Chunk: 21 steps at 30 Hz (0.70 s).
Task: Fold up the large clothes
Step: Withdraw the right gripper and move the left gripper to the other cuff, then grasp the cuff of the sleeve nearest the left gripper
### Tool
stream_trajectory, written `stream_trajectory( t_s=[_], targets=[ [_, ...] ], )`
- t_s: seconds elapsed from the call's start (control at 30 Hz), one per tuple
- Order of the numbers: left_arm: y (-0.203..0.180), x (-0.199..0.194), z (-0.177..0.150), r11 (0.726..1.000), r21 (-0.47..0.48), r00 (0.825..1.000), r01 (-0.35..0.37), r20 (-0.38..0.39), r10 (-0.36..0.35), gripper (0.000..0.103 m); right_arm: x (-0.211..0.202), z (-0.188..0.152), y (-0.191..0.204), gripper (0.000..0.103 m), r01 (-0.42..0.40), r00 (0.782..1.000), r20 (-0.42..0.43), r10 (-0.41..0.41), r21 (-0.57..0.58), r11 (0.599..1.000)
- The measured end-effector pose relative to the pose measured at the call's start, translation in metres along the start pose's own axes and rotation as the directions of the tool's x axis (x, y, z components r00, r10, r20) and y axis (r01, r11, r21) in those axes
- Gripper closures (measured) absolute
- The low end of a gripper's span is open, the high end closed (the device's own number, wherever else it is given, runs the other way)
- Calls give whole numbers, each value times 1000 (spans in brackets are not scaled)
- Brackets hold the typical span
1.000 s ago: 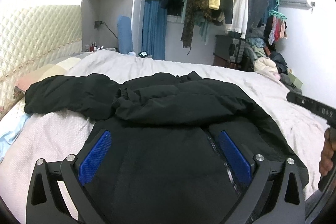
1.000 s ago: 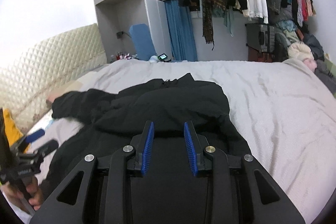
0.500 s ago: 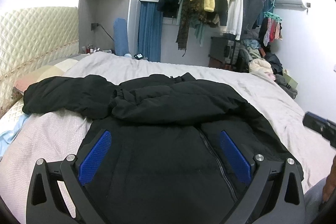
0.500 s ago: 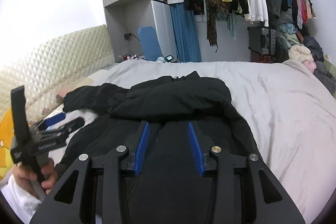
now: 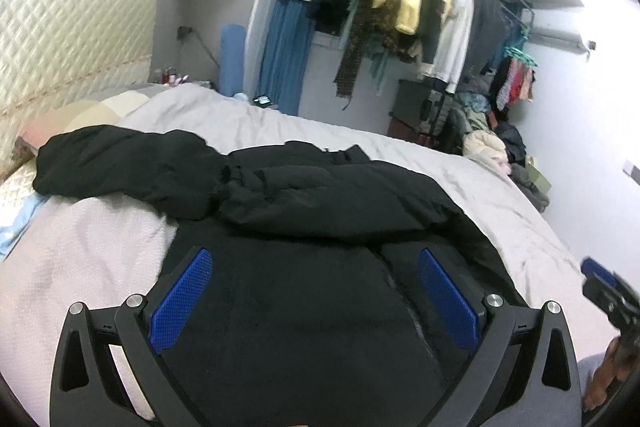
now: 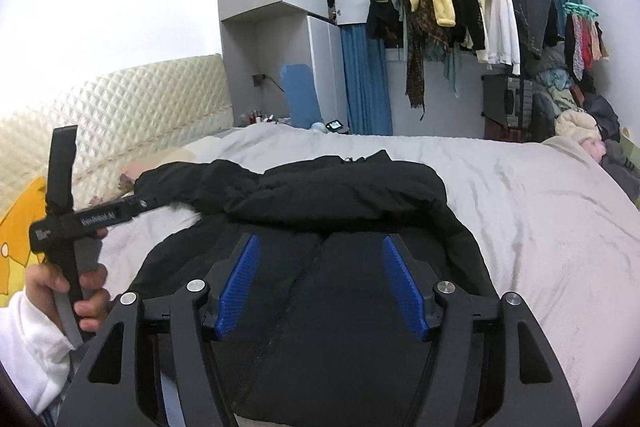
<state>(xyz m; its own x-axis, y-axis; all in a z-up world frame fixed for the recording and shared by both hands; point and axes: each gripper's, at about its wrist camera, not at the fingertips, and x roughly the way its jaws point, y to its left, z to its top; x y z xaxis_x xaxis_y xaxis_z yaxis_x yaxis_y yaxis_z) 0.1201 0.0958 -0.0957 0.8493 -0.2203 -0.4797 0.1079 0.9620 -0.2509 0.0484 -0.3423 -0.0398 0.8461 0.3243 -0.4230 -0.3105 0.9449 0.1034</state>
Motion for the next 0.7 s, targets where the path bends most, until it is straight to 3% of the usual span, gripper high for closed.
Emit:
stream_trajectory(
  t_s=[0.27, 0.33, 0.6, 0.7],
  targets=[
    [71, 11, 42, 997, -66, 996, -26, -82, 20, 0, -16, -8, -4, 15, 5, 999, 50, -8, 55, 998],
    [95, 14, 54, 995, -95, 996, -34, -91, 25, 0, -16, -8, -2, 0, 21, 998, 58, -24, 46, 999],
    [230, 44, 93, 961, -217, 980, -171, -135, 144, 0, -4, -8, 0, 0, 58, 998, 21, -59, 39, 998],
    [290, 67, 96, 936, -217, 955, -277, -170, 244, 0, -1, -8, 0, 0, 78, 997, 5, -78, 45, 996]
  ],
)
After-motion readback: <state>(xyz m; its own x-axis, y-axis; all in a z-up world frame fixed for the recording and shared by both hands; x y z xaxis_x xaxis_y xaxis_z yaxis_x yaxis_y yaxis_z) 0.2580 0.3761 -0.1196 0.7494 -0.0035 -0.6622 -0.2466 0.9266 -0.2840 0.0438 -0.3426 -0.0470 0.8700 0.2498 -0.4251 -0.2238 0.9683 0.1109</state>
